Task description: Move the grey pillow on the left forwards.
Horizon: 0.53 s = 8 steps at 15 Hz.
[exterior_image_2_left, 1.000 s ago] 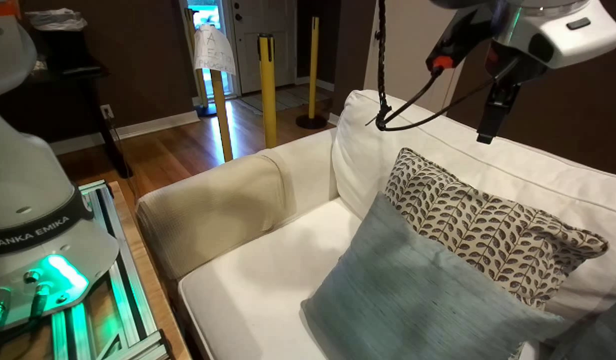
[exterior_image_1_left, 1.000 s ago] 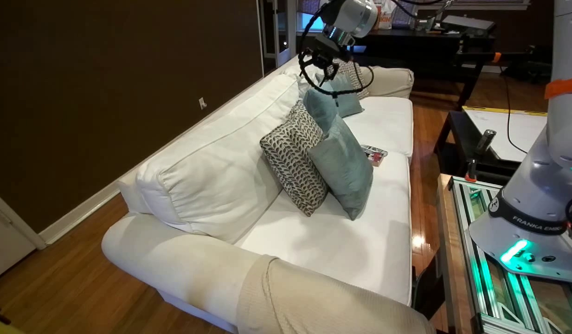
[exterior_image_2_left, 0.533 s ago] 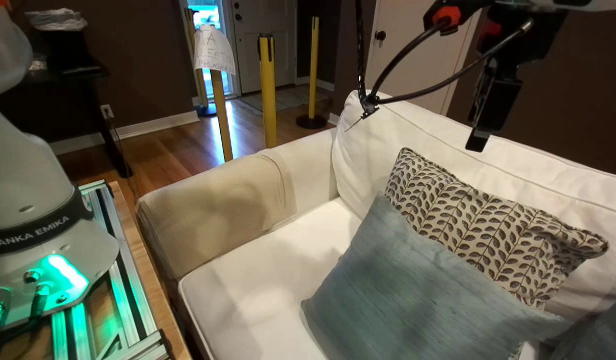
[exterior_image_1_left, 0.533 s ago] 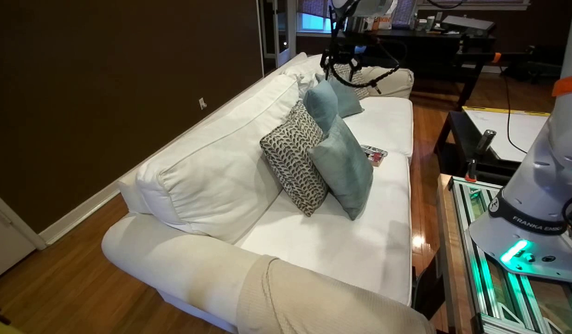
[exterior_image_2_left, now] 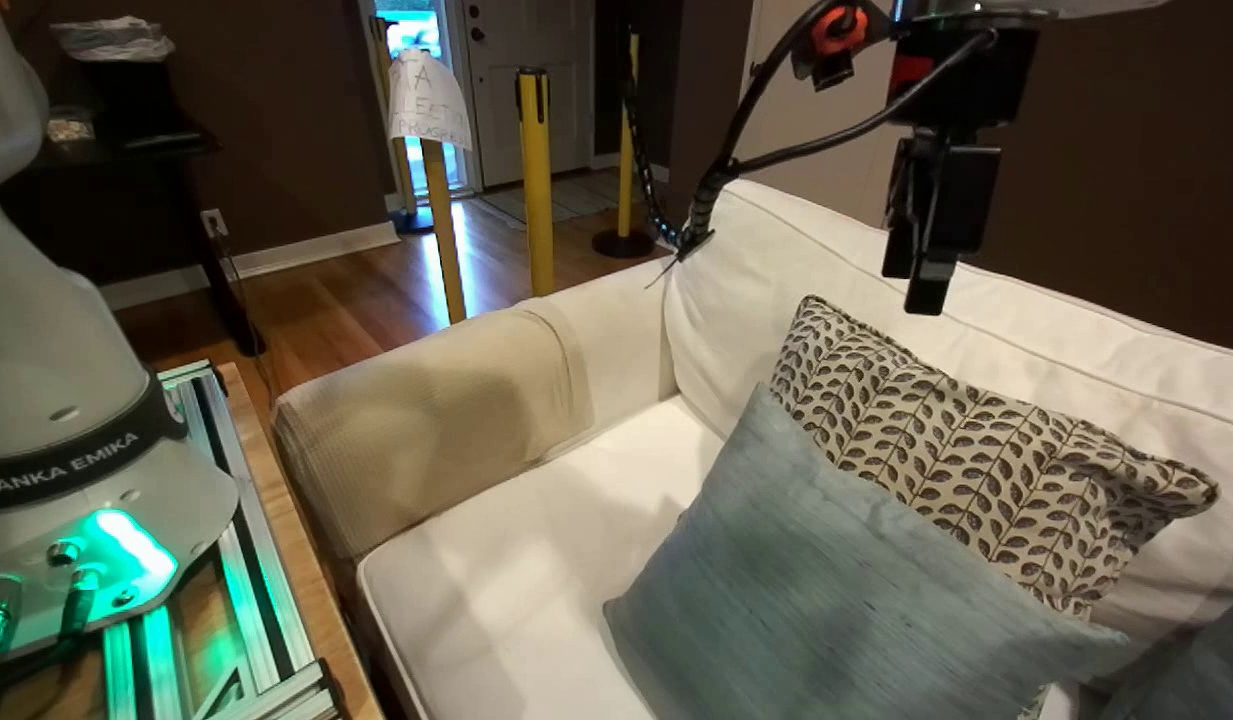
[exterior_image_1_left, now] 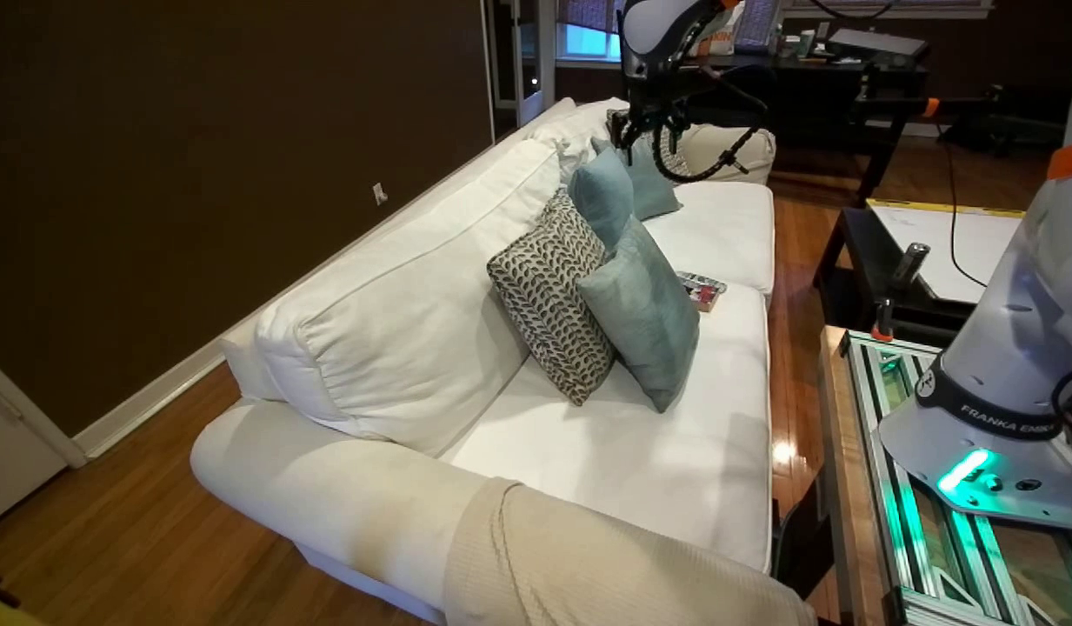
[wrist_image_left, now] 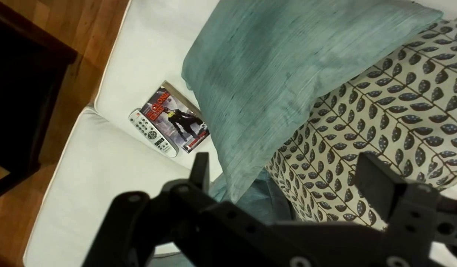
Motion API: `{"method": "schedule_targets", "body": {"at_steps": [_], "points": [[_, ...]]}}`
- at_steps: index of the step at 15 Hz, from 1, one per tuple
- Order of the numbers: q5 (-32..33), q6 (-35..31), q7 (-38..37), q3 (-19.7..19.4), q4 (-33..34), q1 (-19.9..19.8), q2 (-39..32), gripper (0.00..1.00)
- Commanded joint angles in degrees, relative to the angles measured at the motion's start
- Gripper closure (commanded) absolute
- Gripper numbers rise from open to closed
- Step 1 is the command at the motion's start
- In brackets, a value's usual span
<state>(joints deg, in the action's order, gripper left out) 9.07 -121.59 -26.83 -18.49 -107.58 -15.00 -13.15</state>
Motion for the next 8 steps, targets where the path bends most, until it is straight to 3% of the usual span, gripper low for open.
{"method": "schedule_targets", "body": {"at_steps": [1, 8], "points": [[0.36, -0.23, -0.01, -0.13, -0.35, 0.17, 0.4, 0.0], [0.86, -0.51, -0.07, -0.11, -1.61, 0.18, 1.51, 0.0]]}}
